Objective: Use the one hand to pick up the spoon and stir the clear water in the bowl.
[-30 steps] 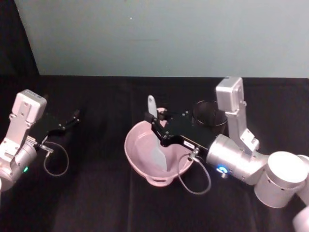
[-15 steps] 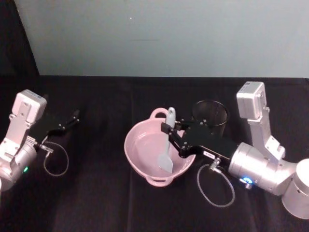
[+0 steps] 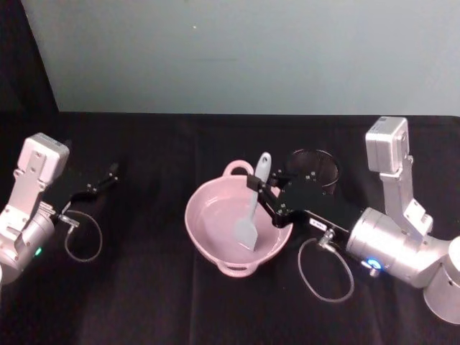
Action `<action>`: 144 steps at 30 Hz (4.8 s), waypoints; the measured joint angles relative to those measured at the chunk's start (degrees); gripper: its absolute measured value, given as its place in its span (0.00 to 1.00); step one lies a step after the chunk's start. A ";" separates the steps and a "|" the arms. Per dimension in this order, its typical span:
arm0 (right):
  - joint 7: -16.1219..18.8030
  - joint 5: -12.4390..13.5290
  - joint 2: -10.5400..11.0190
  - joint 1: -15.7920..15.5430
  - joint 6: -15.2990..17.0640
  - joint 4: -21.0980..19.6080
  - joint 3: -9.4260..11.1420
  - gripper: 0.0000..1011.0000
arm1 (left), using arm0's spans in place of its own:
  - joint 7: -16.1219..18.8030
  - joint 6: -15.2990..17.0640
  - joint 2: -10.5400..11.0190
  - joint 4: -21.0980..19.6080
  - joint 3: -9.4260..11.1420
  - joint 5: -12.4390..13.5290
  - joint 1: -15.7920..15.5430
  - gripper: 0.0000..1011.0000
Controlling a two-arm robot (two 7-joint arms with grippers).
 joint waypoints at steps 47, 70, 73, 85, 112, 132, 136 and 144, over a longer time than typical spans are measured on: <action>-6.83 -11.01 -10.20 5.44 -5.49 11.85 0.26 0.12 | 0.00 0.00 0.00 0.00 0.00 0.00 0.00 1.00; -2.41 -7.13 -7.37 -1.63 -1.28 1.93 -0.05 0.12 | 0.00 0.00 0.00 0.00 0.00 0.00 0.00 1.00; -2.47 -7.44 -8.54 -0.47 -1.54 3.36 -1.12 0.12 | 0.00 0.00 0.00 0.00 0.00 0.00 0.00 1.00; -6.21 -12.25 -13.85 5.04 -5.32 12.23 -2.61 0.12 | 0.00 0.00 0.00 0.00 0.00 0.00 0.00 1.00; -5.83 -13.30 -8.98 -2.78 0.62 0.79 3.15 0.12 | 0.00 0.00 0.00 0.00 0.00 0.00 0.00 1.00; -4.47 -10.11 -13.28 -1.19 -3.58 4.69 -1.45 0.12 | 0.00 0.00 0.00 0.00 0.00 0.00 0.00 1.00; -5.38 -10.86 -15.22 0.70 -6.06 8.18 -1.87 0.12 | 0.00 0.00 0.00 0.00 0.00 0.00 0.00 1.00; -8.16 -13.82 -18.12 3.55 -9.70 14.10 -1.25 0.12 | 0.00 0.00 0.00 0.00 0.00 0.00 0.00 1.00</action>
